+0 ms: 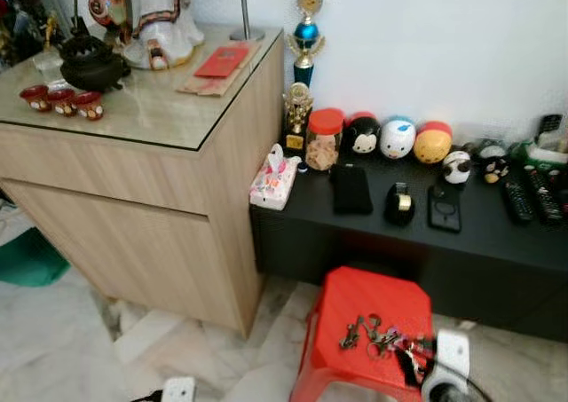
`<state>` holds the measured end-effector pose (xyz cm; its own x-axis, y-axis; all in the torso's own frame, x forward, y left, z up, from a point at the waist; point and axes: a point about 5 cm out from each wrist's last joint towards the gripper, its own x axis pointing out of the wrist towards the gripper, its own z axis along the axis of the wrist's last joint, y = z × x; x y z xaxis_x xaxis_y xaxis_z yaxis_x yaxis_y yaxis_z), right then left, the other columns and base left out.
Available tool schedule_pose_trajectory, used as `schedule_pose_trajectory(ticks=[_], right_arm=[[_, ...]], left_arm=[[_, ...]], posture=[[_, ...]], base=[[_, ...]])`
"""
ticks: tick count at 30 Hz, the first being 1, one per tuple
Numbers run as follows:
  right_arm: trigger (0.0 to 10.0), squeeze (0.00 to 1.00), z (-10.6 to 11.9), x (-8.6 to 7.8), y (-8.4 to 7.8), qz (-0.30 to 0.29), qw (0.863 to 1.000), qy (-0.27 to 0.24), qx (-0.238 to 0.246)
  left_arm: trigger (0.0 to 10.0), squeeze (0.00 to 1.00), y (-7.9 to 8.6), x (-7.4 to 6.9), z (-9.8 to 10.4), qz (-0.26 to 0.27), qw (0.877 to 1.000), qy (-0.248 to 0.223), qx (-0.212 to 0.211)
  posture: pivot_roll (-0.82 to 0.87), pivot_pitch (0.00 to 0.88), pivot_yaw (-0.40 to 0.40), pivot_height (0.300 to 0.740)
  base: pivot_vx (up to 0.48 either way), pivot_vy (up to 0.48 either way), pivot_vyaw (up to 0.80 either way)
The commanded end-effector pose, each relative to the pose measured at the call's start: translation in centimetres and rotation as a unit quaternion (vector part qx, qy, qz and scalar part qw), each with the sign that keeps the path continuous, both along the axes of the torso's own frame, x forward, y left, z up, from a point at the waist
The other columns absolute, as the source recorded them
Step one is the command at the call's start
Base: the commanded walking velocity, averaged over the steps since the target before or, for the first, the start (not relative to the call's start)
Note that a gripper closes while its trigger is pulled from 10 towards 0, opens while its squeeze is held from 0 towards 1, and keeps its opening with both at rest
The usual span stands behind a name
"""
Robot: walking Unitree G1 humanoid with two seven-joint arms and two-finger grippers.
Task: Hang keys on a hook
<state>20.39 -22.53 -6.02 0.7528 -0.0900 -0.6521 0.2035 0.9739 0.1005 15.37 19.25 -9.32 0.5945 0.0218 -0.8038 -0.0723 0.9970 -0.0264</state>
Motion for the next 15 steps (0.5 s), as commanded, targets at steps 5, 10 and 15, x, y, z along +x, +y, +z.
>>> schedule_pose_trajectory(ticks=[5,10,15], right_arm=[[10.0,0.00,-1.27,-2.12,0.65,-0.002,0.999,0.027,0.019],[10.0,0.00,-1.35,-2.25,0.77,-0.003,0.999,0.027,0.023],[10.0,0.00,-1.50,-2.48,1.10,-0.003,0.999,0.028,0.028]], left_arm=[[10.0,0.00,0.73,-1.59,-0.48,0.006,1.000,0.018,0.010],[10.0,0.00,0.83,-1.60,-0.44,0.004,1.000,0.015,0.015],[10.0,0.00,0.95,-2.04,-0.53,0.001,1.000,0.014,0.015]], posture=[[0.00,0.000,-0.038,0.740],[0.01,0.000,-0.037,0.740],[0.00,0.000,-0.023,0.740]], base=[[0.000,0.000,0.00],[0.000,0.000,0.00],[0.000,0.000,0.00]])
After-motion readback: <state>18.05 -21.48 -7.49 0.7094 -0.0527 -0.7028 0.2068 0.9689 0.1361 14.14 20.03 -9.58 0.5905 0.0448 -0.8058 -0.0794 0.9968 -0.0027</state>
